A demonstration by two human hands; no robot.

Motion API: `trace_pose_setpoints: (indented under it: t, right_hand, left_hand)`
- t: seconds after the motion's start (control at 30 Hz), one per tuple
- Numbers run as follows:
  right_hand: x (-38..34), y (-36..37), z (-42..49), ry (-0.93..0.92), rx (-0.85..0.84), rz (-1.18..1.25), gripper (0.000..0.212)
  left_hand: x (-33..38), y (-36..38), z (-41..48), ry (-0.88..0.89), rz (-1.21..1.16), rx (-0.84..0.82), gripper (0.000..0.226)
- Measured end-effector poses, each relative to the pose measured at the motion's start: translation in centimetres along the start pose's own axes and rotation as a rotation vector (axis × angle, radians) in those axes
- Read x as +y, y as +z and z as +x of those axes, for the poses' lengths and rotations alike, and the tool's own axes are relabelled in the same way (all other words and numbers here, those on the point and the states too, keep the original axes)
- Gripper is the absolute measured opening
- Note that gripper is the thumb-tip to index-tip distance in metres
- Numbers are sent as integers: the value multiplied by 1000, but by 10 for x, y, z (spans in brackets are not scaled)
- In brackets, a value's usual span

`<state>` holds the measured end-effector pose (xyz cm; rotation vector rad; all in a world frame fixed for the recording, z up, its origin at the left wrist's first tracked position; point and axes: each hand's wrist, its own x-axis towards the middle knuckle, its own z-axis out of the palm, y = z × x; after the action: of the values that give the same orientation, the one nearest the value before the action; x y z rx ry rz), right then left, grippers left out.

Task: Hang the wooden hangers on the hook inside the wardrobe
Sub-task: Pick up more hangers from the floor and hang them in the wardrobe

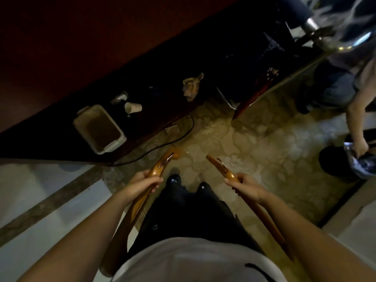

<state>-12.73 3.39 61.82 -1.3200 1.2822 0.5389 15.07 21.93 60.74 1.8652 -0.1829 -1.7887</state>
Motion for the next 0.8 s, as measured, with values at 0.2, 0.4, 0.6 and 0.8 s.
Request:
trace_pose_setpoints:
  t: [0.2,0.4,0.6,0.8]
  right_hand:
    - [-34,-9,-12,-37,-99,24,32]
    - [-64,-20,-5,-64,-150,-106,41]
    - [-79,-43,10,-106,-235,-342,46]
    - [-89,-70,11,-160,-335,-497,48]
  left_hand:
    - [-25,-2,-38,21,-148,103,18]
    - [-41,13,-62,68,-282,238,21]
    - [-55,60,-80,72,-553,478,23]
    - [-69,140,-93,27,-692,735,33]
